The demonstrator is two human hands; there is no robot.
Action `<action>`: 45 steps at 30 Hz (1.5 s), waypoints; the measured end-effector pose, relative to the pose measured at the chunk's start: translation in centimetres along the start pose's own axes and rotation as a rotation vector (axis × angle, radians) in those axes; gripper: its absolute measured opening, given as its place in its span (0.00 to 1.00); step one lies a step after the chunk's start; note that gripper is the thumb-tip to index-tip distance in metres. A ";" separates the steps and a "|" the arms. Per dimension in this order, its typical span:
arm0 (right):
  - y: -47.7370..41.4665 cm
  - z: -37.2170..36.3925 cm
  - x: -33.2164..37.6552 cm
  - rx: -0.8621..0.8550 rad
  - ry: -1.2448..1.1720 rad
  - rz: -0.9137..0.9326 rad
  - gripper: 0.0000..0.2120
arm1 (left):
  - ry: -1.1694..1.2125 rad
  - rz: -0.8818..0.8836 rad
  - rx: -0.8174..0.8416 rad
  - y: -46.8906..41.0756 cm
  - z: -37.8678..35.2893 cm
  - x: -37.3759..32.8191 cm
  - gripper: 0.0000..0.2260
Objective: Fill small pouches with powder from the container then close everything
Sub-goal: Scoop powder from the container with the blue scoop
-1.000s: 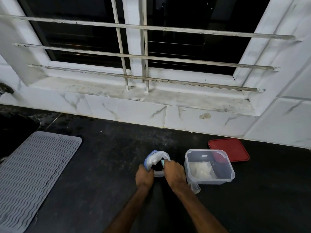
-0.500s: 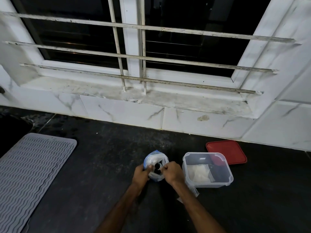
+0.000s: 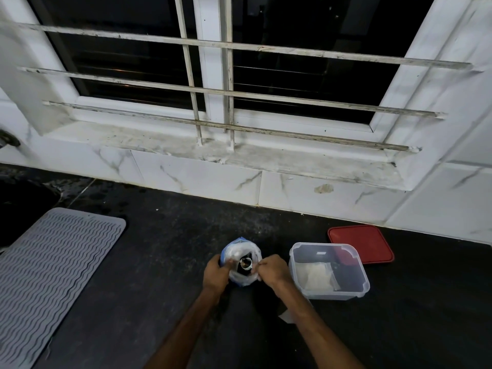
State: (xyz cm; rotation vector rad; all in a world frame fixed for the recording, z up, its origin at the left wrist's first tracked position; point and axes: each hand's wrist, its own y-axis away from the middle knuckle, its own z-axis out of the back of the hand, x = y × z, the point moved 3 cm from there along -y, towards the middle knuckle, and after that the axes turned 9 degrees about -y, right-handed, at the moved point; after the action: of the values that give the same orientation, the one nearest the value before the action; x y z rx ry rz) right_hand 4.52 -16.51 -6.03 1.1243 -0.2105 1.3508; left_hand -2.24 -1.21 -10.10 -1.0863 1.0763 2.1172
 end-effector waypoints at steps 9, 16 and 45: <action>3.4 3.1 1.0 0.144 -0.148 0.051 0.08 | -0.049 -0.098 -0.123 1.6 1.6 -0.6 0.15; 7.1 8.2 -0.7 0.149 -0.289 0.141 0.08 | -0.075 -0.506 -0.357 10.1 -0.4 -3.1 0.15; 11.1 11.5 -9.8 -0.190 0.549 0.695 0.12 | -0.138 -0.386 -0.054 16.5 -14.6 -0.1 0.16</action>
State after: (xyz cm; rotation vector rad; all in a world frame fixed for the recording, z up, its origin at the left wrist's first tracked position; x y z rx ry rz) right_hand -2.25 -33.37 -1.45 0.4876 -0.3324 2.1492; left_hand -8.16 -22.38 -8.48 -1.0582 0.6842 1.8867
